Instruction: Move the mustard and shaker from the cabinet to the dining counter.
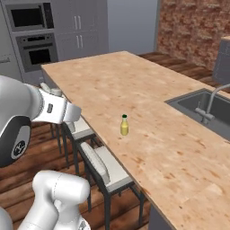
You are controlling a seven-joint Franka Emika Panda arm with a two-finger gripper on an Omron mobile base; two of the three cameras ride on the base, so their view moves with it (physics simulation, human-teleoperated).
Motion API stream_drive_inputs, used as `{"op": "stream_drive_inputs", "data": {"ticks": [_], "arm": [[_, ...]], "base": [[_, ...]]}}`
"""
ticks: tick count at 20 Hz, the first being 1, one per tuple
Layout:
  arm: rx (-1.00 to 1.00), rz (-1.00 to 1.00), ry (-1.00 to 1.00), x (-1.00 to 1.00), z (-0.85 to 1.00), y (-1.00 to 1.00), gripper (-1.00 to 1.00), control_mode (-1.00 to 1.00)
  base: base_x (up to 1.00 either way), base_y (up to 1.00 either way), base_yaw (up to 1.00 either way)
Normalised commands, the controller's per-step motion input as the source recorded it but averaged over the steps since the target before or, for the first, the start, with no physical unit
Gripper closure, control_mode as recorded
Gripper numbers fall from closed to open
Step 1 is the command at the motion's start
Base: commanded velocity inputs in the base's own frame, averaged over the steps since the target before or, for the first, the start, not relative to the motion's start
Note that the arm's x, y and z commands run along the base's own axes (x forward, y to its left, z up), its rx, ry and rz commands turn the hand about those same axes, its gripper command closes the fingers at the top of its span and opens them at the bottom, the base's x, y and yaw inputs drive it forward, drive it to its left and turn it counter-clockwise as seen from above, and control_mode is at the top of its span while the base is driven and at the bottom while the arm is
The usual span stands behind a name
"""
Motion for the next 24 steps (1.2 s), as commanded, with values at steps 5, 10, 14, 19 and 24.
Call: {"op": "stream_drive_inputs", "data": {"ticks": [5, 10, 14, 19, 24], "arm": [[0.0, 0.0, 0.0, 0.0, 0.0, 0.0, 1.0, 1.0], [0.0, 0.0, 0.0, 0.0, 0.0, 0.0, 1.0, 1.0], [0.0, 0.0, 0.0, 0.0, 0.0, 0.0, 1.0, 1.0], [0.0, 0.0, 0.0, 0.0, 0.0, 0.0, 1.0, 1.0], [0.0, 0.0, 0.0, 0.0, 0.0, 0.0, 1.0, 1.0]], "base": [[0.47, 0.0, -0.03], [0.39, 0.01, -0.07], [0.2, 0.01, -0.09], [0.02, 0.01, -0.01], [0.0, 0.0, 0.0]]}}
